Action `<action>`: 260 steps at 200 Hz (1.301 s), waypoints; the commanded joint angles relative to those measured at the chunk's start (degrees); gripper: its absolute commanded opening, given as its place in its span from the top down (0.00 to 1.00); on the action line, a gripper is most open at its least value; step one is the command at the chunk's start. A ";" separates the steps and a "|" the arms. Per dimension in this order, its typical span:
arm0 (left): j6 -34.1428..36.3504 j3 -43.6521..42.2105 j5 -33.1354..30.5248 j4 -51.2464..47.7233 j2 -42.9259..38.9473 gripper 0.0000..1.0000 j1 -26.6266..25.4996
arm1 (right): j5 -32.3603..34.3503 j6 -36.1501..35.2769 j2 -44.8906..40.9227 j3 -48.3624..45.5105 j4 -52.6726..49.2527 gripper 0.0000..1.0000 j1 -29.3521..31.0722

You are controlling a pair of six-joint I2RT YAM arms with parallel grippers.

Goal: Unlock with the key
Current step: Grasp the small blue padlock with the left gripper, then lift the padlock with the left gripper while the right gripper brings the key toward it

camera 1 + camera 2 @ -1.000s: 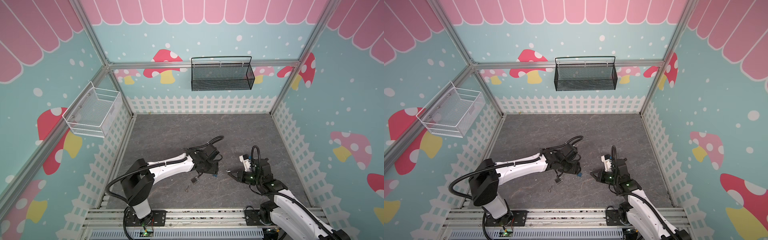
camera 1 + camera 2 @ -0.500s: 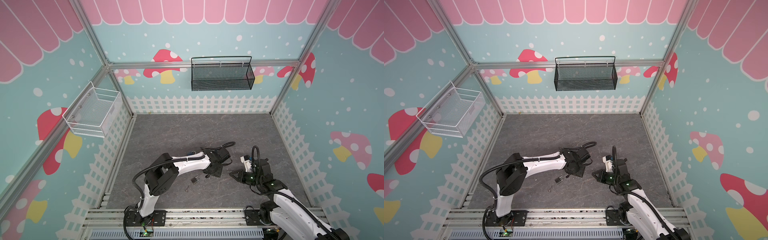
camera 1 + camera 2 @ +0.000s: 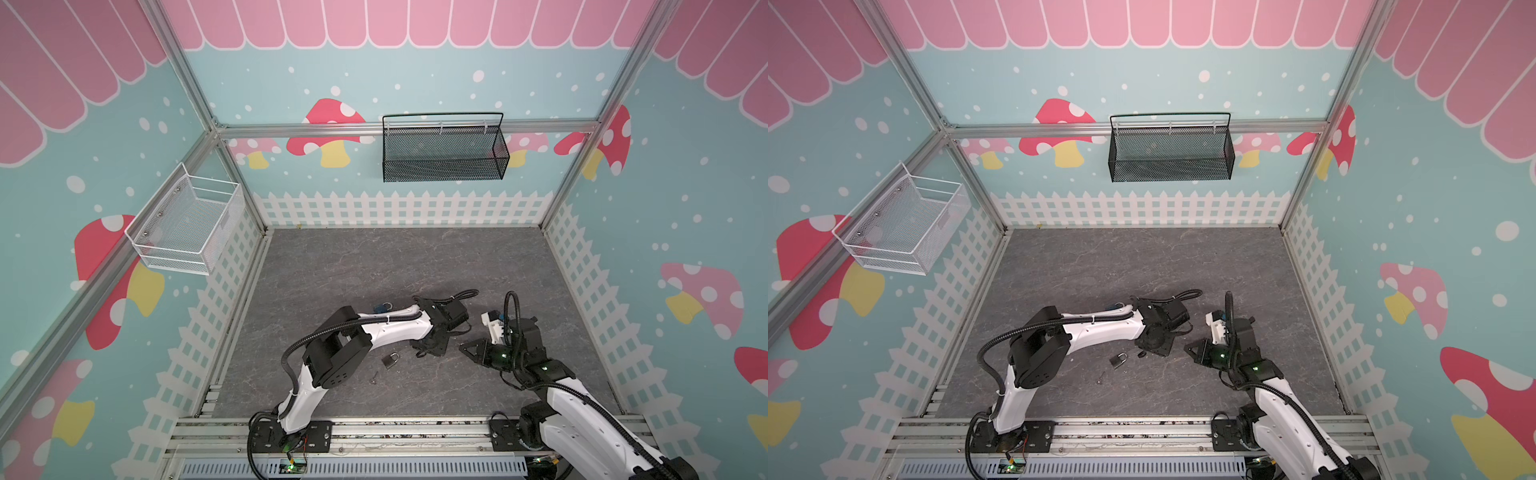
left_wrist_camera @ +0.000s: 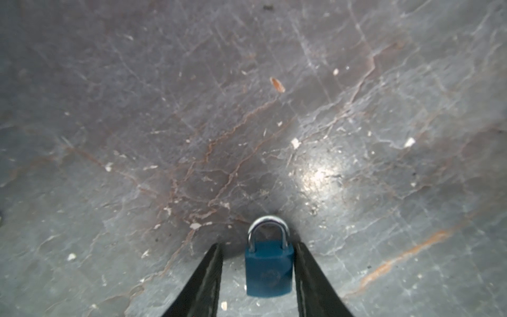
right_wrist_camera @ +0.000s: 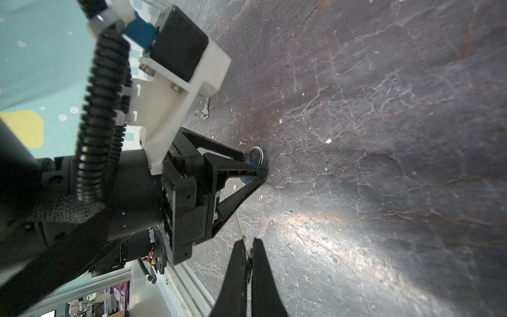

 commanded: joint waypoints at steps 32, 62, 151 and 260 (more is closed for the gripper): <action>-3.53 -1.68 -3.65 -4.08 2.03 0.64 -1.44 | -0.46 -1.22 -0.53 -0.43 -0.34 1.00 -0.52; -4.25 -2.12 -2.83 -4.08 2.29 0.71 -1.47 | -0.59 -1.98 -0.43 0.27 -0.32 1.00 -0.52; -12.05 -1.86 -3.19 -0.76 -5.53 0.96 1.17 | -0.92 -4.06 -1.27 2.68 -0.18 1.00 -0.50; -48.52 -16.15 -4.69 17.52 -31.02 1.00 5.83 | 15.25 0.33 -1.69 4.81 16.11 1.00 15.72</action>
